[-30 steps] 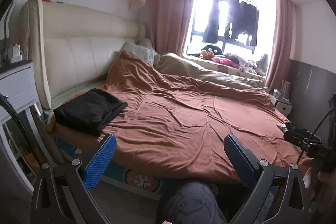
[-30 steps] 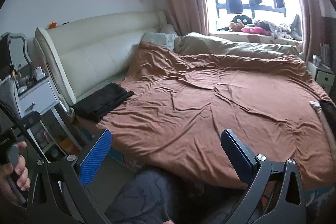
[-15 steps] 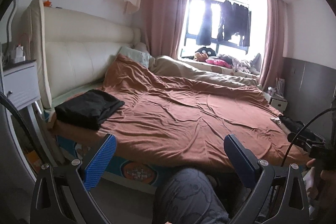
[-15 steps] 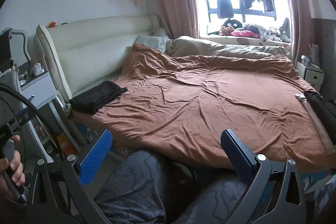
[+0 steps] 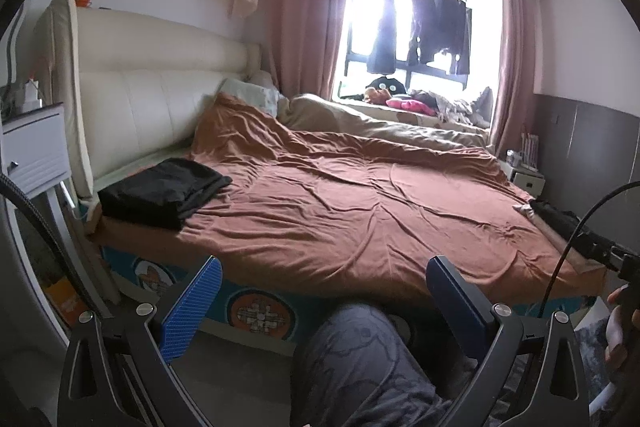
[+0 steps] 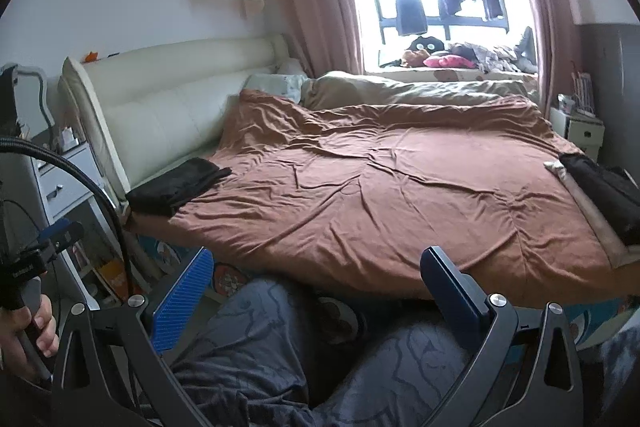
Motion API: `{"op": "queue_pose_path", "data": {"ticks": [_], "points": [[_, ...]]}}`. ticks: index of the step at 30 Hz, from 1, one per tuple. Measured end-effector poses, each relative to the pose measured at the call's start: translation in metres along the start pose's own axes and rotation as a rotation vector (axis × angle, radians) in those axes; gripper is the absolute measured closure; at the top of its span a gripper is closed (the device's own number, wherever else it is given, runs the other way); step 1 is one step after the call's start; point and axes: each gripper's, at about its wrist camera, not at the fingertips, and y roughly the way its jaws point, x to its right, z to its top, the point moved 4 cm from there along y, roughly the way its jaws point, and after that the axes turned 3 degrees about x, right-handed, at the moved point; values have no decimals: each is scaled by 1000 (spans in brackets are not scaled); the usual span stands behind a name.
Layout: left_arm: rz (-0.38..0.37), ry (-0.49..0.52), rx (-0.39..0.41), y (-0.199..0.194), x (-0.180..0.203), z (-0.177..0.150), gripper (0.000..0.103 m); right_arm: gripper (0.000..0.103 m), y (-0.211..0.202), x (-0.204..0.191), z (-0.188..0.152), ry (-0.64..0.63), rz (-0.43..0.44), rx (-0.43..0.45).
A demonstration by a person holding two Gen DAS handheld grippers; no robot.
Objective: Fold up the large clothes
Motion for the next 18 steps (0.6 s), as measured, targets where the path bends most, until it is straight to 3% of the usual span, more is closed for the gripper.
{"op": "queue_pose_path", "data": {"ticks": [18], "points": [[-10,-5,8,-6,5,4,0,0,5,-3,0,12,-31,-26]]}}
